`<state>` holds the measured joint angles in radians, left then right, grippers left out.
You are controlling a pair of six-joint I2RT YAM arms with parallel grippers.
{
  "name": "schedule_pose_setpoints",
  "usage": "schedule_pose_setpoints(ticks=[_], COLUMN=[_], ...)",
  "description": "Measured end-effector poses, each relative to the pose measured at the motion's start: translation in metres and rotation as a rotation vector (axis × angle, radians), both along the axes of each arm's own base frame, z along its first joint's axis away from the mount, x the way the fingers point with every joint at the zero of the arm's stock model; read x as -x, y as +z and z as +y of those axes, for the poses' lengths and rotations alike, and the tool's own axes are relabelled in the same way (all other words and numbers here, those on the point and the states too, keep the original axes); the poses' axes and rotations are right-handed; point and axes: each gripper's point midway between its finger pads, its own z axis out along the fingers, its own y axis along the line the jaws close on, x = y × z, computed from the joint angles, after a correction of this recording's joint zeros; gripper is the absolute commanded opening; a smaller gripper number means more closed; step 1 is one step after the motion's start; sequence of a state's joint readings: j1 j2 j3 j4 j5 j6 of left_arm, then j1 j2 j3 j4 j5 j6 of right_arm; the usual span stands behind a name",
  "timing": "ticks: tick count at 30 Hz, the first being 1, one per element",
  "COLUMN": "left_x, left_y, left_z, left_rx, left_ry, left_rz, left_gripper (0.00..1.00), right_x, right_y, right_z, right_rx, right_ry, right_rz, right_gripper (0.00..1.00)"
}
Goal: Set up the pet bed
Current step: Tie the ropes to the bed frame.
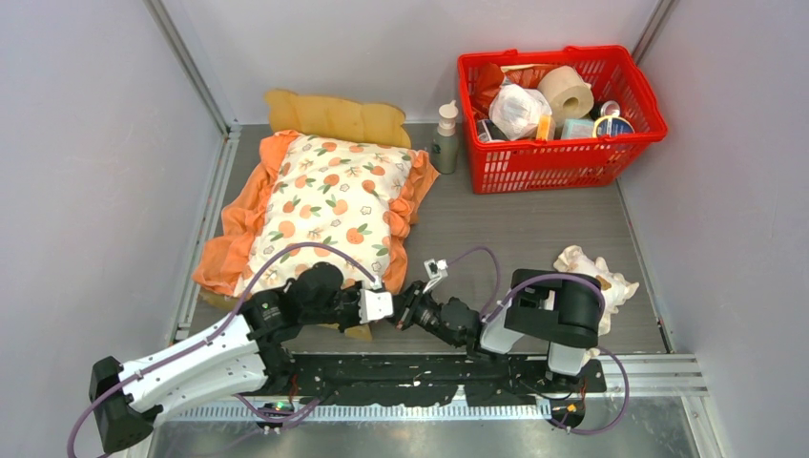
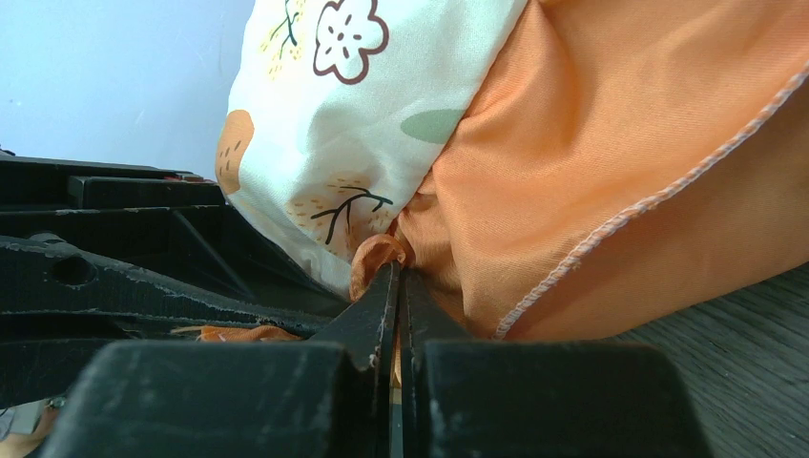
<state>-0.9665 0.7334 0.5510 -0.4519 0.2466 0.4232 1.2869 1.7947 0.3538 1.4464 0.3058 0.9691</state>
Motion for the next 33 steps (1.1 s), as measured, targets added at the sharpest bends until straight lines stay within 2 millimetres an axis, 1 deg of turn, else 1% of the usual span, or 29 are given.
schedule_pose_setpoints(ticks=[8, 13, 15, 17, 19, 22, 23, 28, 33], left_x=[-0.004, -0.011, -0.014, -0.014, -0.015, -0.015, -0.016, -0.016, -0.017], left_y=[0.000, -0.001, -0.006, -0.011, -0.012, -0.012, -0.012, -0.012, -0.012], left_z=[0.001, 0.001, 0.002, 0.003, 0.002, 0.003, 0.003, 0.003, 0.003], left_rx=[-0.004, -0.016, -0.036, -0.056, -0.058, -0.059, -0.059, -0.060, -0.065], left_ry=[0.019, 0.045, 0.057, 0.060, 0.063, 0.065, 0.066, 0.067, 0.072], left_rz=[-0.013, -0.028, -0.026, -0.017, -0.017, -0.018, -0.019, -0.019, -0.020], left_gripper=[0.00, 0.00, 0.00, 0.00, 0.00, 0.00, 0.00, 0.00, 0.00], right_x=[0.000, 0.000, 0.005, 0.007, 0.006, 0.006, 0.006, 0.006, 0.007], right_y=[-0.001, -0.005, -0.016, -0.022, -0.023, -0.025, -0.026, -0.029, -0.030], right_z=[0.001, 0.002, 0.003, 0.004, 0.003, 0.002, 0.001, -0.003, -0.014], right_rx=[-0.019, -0.027, -0.005, 0.006, 0.008, 0.013, 0.015, 0.026, 0.041], right_ry=[0.025, 0.052, 0.077, 0.088, 0.091, 0.091, 0.091, 0.089, 0.074], right_rz=[0.026, 0.059, 0.079, 0.090, 0.092, 0.094, 0.094, 0.096, 0.088], right_gripper=[0.06, 0.14, 0.18, 0.20, 0.22, 0.30, 0.31, 0.32, 0.32])
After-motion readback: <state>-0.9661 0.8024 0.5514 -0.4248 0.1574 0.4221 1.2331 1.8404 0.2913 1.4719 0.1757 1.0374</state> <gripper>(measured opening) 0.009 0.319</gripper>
